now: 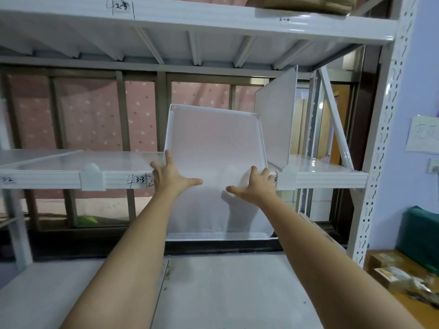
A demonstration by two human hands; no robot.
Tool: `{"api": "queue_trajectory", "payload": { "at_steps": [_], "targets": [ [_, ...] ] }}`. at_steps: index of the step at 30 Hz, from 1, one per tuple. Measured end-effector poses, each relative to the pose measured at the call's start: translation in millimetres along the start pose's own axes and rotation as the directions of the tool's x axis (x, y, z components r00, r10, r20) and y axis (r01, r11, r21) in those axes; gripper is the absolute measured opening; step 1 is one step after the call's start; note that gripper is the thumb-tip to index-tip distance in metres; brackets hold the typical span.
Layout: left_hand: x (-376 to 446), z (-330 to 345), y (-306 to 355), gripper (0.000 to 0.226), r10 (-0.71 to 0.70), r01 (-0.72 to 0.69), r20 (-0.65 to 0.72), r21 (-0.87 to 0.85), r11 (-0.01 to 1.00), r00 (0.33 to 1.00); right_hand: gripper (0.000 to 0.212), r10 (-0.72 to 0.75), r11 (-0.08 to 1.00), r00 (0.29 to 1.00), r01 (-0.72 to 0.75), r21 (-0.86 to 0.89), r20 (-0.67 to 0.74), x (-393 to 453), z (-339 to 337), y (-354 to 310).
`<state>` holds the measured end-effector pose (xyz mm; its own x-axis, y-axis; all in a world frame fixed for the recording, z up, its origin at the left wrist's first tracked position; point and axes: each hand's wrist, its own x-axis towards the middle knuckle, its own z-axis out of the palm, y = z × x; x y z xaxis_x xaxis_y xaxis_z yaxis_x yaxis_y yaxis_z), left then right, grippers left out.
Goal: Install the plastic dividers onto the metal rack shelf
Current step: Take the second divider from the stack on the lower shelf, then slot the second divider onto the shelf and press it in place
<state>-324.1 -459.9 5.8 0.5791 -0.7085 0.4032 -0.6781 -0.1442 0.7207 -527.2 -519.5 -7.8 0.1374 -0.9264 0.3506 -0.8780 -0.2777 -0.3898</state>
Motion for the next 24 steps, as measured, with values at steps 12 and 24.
{"api": "queue_trajectory", "payload": {
  "at_steps": [12, 24],
  "targets": [
    [8.8, 4.9, -5.7, 0.135, -0.056, 0.056, 0.043, -0.005, 0.998, 0.998, 0.120, -0.562, 0.770, 0.813, 0.581, -0.263, 0.152, -31.6, 31.9, -18.8],
    [18.3, 6.5, -10.0, 0.132, -0.022, 0.023, 0.041, -0.013, 1.000, 0.999, 0.110, -0.640, 0.558, 0.730, 0.657, -0.506, 0.242, -48.0, 44.7, -15.2]
  ]
}}
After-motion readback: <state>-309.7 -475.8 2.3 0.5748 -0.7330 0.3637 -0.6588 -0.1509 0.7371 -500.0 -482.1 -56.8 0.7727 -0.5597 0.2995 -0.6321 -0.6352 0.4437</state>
